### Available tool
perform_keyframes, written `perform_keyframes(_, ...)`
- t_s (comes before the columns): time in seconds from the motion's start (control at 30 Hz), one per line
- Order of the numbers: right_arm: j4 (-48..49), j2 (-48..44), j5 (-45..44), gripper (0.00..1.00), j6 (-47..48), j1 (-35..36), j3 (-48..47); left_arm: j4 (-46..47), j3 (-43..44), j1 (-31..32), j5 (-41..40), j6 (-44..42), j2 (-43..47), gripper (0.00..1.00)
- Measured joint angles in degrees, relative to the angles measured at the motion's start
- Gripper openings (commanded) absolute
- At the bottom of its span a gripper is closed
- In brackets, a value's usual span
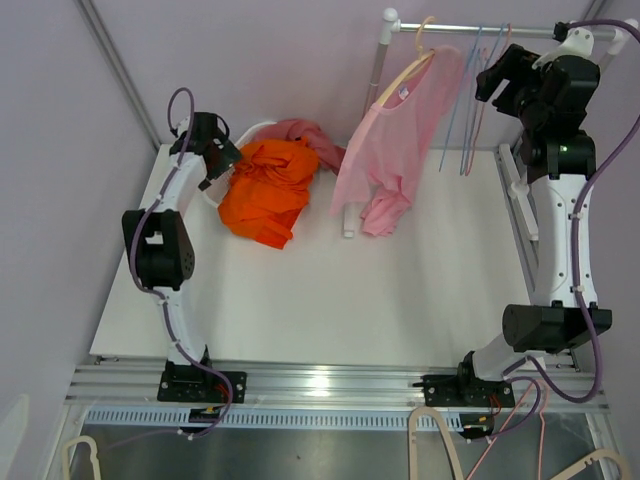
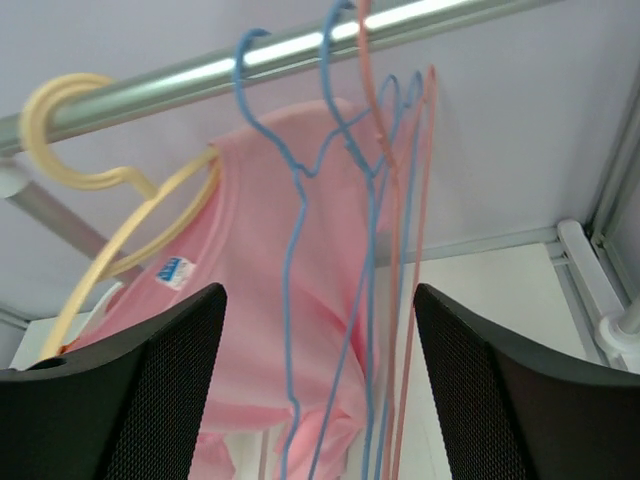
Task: Remove the t-shirt from the hanger
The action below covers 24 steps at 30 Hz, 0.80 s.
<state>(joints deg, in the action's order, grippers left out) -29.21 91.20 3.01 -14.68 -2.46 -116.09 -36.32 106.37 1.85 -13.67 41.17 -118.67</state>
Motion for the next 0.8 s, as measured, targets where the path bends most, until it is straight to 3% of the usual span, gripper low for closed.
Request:
perform_keyframes(0.3, 1.03, -3.21, 0.44, 0.79, -0.31, 6.93, 0.90, 2.25, -5.29, 5.62, -5.88, -4.28, 18.91, 0.99)
perform_keyframes(0.47, 1.70, -3.45, 0.26, 0.79, -0.81, 9.01, 5.05, 8.48, -9.40, 10.78, -2.01, -10.27, 26.88, 0.99)
perform_keyframes(0.6, 1.62, -3.45, -0.20, 0.79, -1.16, 10.29, 6.62, 10.64, -9.05, 11.28, 9.62, -12.04, 22.75, 0.99)
perform_keyframes(0.8, 1.70, -3.98, -0.96, 0.79, -0.96, 11.13, 6.62, 9.03, -2.36, 11.04, 20.98, -11.28, 5.20, 1.00)
